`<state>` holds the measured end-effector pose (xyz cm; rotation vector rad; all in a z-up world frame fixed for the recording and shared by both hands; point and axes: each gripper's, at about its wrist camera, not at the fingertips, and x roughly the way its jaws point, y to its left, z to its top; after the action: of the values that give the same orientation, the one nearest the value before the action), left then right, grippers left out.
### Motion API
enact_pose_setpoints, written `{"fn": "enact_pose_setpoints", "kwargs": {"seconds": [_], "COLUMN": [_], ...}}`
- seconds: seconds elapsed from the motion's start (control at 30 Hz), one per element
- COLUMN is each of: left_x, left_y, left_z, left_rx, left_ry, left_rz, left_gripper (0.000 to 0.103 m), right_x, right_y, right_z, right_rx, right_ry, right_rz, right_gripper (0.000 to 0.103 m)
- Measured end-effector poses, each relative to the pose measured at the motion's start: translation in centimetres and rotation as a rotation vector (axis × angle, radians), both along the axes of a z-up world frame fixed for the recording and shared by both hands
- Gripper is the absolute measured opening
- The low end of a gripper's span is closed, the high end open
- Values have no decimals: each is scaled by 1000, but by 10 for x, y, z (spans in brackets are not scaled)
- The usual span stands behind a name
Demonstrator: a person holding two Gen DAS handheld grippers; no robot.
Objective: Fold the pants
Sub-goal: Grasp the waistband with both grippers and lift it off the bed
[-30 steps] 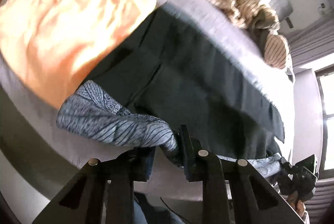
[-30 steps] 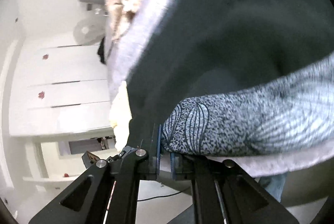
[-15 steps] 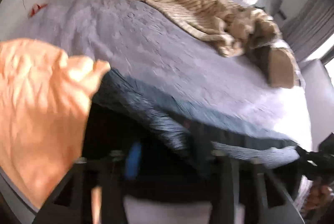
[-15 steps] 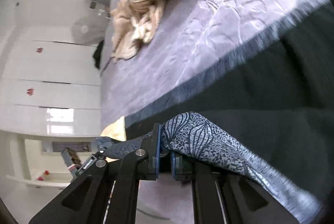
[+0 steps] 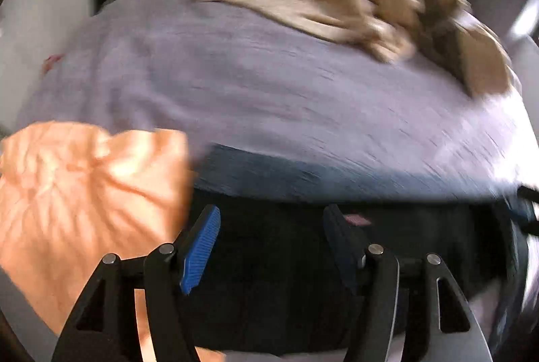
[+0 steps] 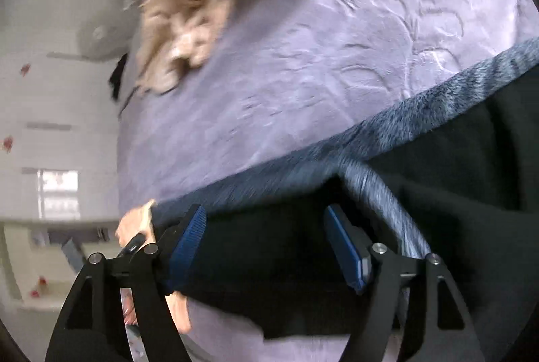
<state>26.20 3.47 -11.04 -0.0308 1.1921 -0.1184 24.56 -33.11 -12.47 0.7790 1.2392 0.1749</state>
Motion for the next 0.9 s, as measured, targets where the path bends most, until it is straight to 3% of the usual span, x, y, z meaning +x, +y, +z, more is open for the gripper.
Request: {"fn": "enact_pose_setpoints", "kwargs": {"seconds": [0.1,0.17,0.2,0.27,0.33,0.43,0.53,0.63,0.73,0.83,0.9], "left_x": [-6,0,5,20,29,23,-10,-43,-67,-89,-101], "left_y": [-49,-86,-96,-117,-124,-131,-163,-208,-259,-309,-333], "left_z": [-15,-35,-41,-53,-54,-38,-22,-16,-17,-25,-34], "left_rx": [-17,-32,-30,62,78,23,-33,-120,-260,-304,-290], "left_ry": [26,63,67,37,55,47,65,127,225,288,328], "left_rz": [-132,-173,-176,-172,-154,-221,-373,-491,-561,-638,-678], "left_gripper": [65,65,65,65,65,65,65,65,65,65,65], "right_x": [-18,-23,-28,-48,-76,-132,-208,-270,-316,-344,-359], "right_y": [7,7,2,-8,-23,-62,-108,-136,-149,-154,-155], "right_z": [1,-10,-14,-9,8,31,34,16,-3,-23,-45], "right_rx": [1,-65,-71,-51,-83,-100,-99,-44,-30,-16,57], "right_ry": [28,75,92,84,60,32,59,139,205,263,291], "right_rz": [50,46,23,-11,-28,-106,-253,-378,-457,-486,-497], "right_gripper": [76,73,73,73,73,73,73,73,73,73,73]}}
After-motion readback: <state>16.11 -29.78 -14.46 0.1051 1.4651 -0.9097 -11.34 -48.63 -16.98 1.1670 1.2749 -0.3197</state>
